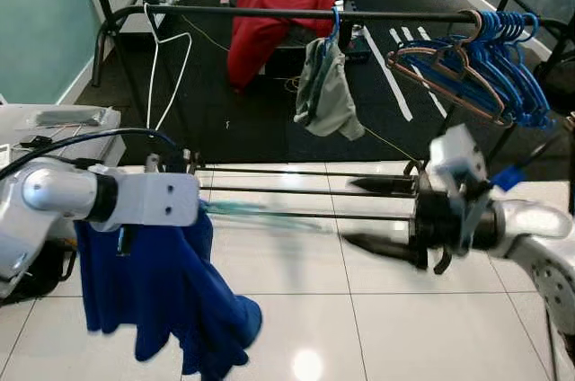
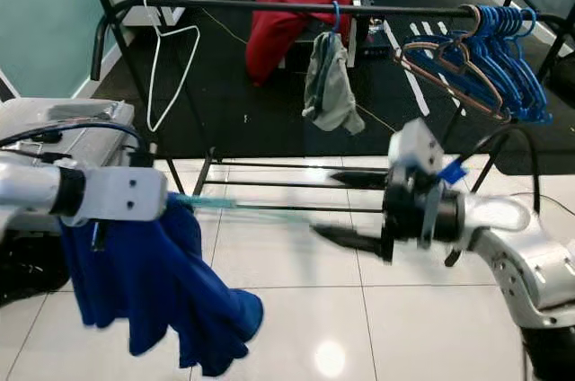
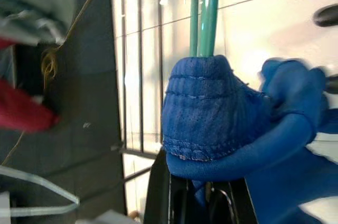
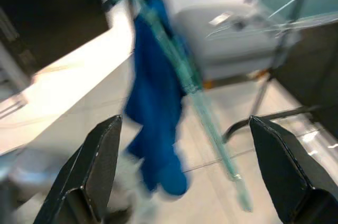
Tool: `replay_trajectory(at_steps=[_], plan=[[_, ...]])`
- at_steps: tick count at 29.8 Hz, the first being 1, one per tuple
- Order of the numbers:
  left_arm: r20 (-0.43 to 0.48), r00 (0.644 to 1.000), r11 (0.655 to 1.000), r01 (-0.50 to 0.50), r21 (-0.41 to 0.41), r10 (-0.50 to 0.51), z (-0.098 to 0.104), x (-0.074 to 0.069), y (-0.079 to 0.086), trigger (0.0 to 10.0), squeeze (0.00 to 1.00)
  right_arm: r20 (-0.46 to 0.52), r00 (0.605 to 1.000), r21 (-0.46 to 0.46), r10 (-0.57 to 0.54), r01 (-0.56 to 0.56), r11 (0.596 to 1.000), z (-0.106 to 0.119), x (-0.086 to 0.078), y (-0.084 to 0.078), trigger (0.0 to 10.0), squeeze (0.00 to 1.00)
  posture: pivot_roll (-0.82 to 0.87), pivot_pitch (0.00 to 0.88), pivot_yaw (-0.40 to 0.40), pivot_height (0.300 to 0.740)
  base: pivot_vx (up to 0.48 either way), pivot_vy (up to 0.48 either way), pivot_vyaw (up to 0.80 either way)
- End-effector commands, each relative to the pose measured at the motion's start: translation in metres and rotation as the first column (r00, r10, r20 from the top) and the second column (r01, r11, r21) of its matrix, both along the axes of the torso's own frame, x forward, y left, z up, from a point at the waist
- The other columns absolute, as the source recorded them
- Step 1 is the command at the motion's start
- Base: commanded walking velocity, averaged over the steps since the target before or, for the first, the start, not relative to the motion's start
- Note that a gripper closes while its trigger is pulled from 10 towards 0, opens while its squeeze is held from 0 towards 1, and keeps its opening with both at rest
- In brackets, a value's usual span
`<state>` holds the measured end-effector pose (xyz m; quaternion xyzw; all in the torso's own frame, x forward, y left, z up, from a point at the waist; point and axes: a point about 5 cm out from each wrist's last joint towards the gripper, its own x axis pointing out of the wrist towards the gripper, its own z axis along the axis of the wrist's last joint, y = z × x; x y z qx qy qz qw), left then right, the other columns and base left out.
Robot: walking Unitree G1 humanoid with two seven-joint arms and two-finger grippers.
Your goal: Hang hanger
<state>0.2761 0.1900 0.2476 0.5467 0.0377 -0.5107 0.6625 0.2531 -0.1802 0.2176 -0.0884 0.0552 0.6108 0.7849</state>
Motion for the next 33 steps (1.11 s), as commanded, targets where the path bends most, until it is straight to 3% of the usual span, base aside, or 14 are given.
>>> replay_trajectory(at_steps=[1, 10, 17, 22, 33], plan=[[-0.009, 0.998, 0.997, 0.059, 0.054, -0.059, 0.006, -0.004, -0.004, 10.0, 0.0, -0.004, 0.999, -0.018, 0.032, -0.032, 0.999, -0.001, -0.003, 0.004, 10.0, 0.0, -0.05, 0.053, -0.003, 0.74, 0.0, 0.0, 0.0], [-0.042, 0.989, 0.984, 0.147, 0.105, -0.143, 0.013, -0.006, -0.016, 10.0, 0.0, 0.054, 0.998, -0.047, 0.007, -0.005, 0.999, -0.003, 0.003, 0.015, 10.0, 0.0, -0.07, 0.05, 0.003, 0.74, 0.0, 0.0, 0.0], [-0.055, 0.983, 0.977, 0.182, 0.11, -0.177, 0.014, -0.008, -0.023, 10.0, 0.0, 0.112, 0.994, -0.076, -0.011, 0.02, 0.997, -0.014, 0.01, 0.035, 10.0, 0.0, -0.07, 0.051, 0.004, 0.74, 0.0, 0.0, 0.0], [-0.056, 0.982, 0.976, 0.186, 0.11, -0.181, 0.016, -0.005, -0.026, 10.0, 0.0, 0.116, 0.992, -0.026, 0.041, -0.038, 0.999, -0.018, 0.006, 0.064, 10.0, 0.0, -0.06, 0.05, 0.001, 0.74, 0.0, 0.0, 0.0], [-0.054, 0.98, 0.974, 0.197, 0.111, -0.192, 0.018, -0.005, -0.03, 10.0, 0.0, 0.212, 0.977, -0.013, -0.03, 0.034, 0.999, -0.021, 0.017, 0.082, 9.8, 0.0, -0.06, 0.051, 0.006, 0.74, 0.0, 0.0, 0.0]])
